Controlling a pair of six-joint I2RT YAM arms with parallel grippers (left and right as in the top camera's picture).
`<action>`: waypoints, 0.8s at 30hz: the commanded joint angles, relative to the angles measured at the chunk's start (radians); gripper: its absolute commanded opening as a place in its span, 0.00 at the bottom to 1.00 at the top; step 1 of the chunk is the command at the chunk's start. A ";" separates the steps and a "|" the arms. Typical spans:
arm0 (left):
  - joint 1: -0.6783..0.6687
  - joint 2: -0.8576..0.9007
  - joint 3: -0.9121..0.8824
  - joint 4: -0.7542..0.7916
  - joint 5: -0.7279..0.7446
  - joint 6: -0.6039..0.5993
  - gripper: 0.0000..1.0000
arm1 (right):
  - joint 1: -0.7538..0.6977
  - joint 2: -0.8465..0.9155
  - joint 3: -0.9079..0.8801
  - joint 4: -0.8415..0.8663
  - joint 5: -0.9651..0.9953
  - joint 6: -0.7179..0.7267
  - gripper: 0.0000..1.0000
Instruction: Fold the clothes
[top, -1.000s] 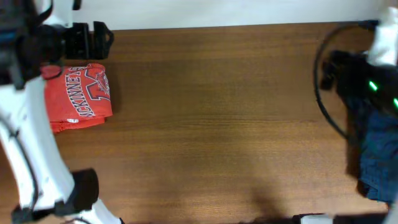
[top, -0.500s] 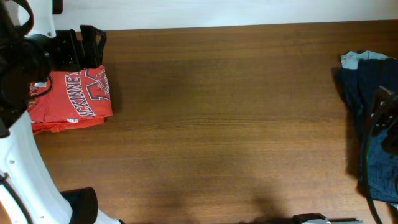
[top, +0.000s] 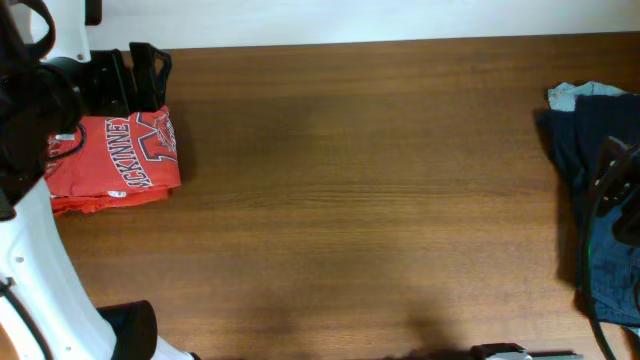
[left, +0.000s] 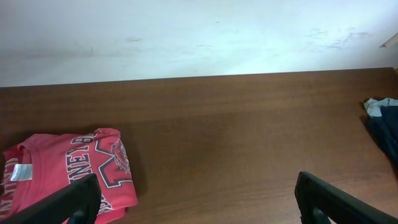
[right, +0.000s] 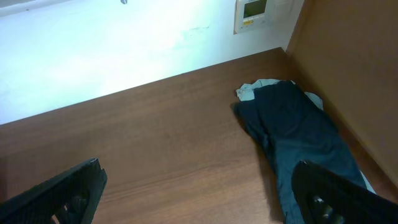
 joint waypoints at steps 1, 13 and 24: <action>0.001 -0.001 0.004 -0.001 0.011 -0.010 0.99 | -0.003 0.002 0.000 -0.006 0.023 0.015 0.99; 0.001 -0.001 0.004 -0.001 0.011 -0.010 0.99 | -0.003 0.007 0.000 -0.006 0.023 0.015 0.99; 0.001 -0.001 0.004 -0.001 0.011 -0.010 0.99 | -0.003 -0.266 -0.429 0.343 0.018 -0.018 0.99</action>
